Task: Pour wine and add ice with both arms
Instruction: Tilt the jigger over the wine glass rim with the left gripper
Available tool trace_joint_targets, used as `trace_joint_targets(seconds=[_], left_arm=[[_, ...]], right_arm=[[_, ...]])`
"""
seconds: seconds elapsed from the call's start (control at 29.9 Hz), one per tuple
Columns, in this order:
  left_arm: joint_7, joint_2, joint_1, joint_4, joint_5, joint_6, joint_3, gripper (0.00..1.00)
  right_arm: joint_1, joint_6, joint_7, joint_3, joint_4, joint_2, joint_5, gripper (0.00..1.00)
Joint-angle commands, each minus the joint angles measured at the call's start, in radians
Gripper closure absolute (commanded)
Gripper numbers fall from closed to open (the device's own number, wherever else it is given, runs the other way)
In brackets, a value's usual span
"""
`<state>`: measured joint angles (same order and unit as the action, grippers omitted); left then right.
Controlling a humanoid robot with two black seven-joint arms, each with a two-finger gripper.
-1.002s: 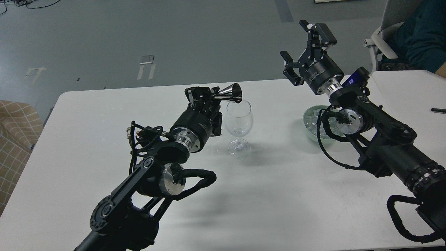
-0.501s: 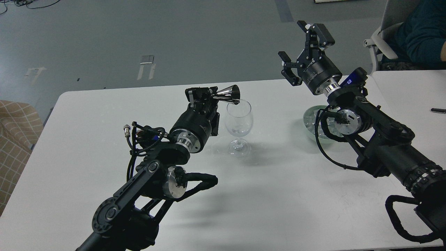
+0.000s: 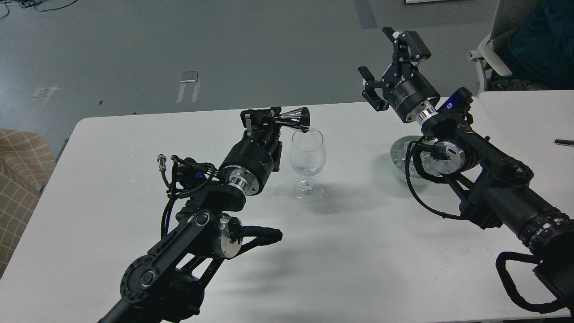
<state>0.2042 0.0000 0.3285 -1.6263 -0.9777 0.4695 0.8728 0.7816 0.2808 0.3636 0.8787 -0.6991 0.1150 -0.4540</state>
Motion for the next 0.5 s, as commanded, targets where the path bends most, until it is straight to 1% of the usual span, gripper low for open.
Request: trace_joint_targets(seconds=[0.0,0.17,0.23,0.47], left_arm=[[0.0,0.0,-0.002,0.0,-0.038,-0.002,-0.008,1.0],[-0.002,0.0,0.0,0.005,-0.107,-0.002,-0.049,1.0],[-0.009,0.0,0.0,0.005,-0.124,-0.002,-0.057,1.0],[-0.016,0.0,0.006,0.032,-0.188,-0.002,-0.057,1.0]], right_arm=[[-0.001,0.0,0.0,0.0,0.0,0.0,0.0,0.0],[-0.002,0.001,0.0,0.0,0.0,-0.001,0.0,0.0],[-0.002,0.0,0.0,0.0,0.0,-0.002,0.0,0.0],[-0.001,0.0,0.0,0.0,0.0,-0.002,0.0,0.0]])
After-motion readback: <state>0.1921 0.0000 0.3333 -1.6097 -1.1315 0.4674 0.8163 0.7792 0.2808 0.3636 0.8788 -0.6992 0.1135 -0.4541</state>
